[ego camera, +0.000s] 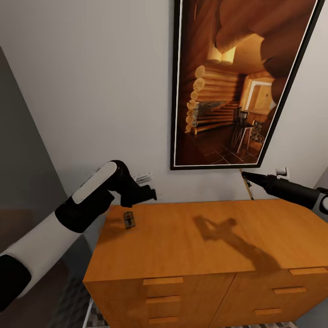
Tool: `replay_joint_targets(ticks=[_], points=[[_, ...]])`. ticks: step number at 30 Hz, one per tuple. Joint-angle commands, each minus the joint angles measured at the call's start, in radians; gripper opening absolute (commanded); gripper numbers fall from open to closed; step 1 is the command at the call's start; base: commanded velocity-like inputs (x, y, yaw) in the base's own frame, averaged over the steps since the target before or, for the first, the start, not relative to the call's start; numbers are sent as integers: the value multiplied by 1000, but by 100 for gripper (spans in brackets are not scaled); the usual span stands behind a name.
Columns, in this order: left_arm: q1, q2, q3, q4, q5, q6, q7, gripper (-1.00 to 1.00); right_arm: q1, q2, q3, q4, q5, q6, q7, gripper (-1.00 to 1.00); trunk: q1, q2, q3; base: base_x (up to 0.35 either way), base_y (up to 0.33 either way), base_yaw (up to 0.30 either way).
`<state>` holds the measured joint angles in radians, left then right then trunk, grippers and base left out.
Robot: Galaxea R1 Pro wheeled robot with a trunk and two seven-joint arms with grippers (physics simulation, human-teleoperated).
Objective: Take the four mousetraps from the cabinet in the bathroom and place them on the bathroom floor. Make sure all four end up on the same floor surface, and ensure that at least two of them are either under or directly next to the same bathroom sink.
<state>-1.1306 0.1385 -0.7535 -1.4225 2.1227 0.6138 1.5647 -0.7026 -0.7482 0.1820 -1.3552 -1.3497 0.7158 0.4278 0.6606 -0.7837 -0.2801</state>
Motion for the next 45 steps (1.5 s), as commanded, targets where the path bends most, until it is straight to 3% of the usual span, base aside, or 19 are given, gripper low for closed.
replay_joint_targets(ticks=[1,7,10,14,17,21,24,31,35,39,45], points=[[-1,22,1,4,5,10,6,100,-1,1,2,1,-4,3,-1,-100,0,-1,-2,0,0,0],[-1,136,35,11,4,8,6,100,-1,3,3,1,-2,1,-1,-100,0,-1,-2,0,0,0],[-1,171,43,13,3,9,6,100,-1,4,3,1,-2,1,-1,-100,0,-1,-2,0,0,0],[-2,186,48,36,4,10,6,100,-1,4,4,1,-2,1,-2,-100,0,-1,-2,0,0,0],[-3,191,54,105,4,12,6,100,-1,4,4,1,-2,1,-2,-100,0,-1,-2,0,0,0],[-3,189,56,173,-7,14,6,100,-1,4,4,1,-2,1,-2,-100,0,-1,-2,0,0,0],[-3,185,57,200,-47,13,6,100,-1,4,4,1,-2,1,-2,-100,0,-1,-2,0,0,0],[-3,161,55,244,-211,4,4,100,-1,4,4,1,-2,1,-2,-100,0,-1,-2,0,0,0],[-2,111,53,301,-275,-5,1,100,-1,4,4,1,-2,1,-2,-100,0,-1,-2,0,0,0],[-2,70,49,333,-295,-7,0,100,-1,4,4,2,-2,1,-2,-100,0,-1,-2,0,0,0],[-2,50,49,343,-301,-8,0,100,-1,4,4,3,-2,1,-2,-100,0,-1,-2,0,-2,0]])
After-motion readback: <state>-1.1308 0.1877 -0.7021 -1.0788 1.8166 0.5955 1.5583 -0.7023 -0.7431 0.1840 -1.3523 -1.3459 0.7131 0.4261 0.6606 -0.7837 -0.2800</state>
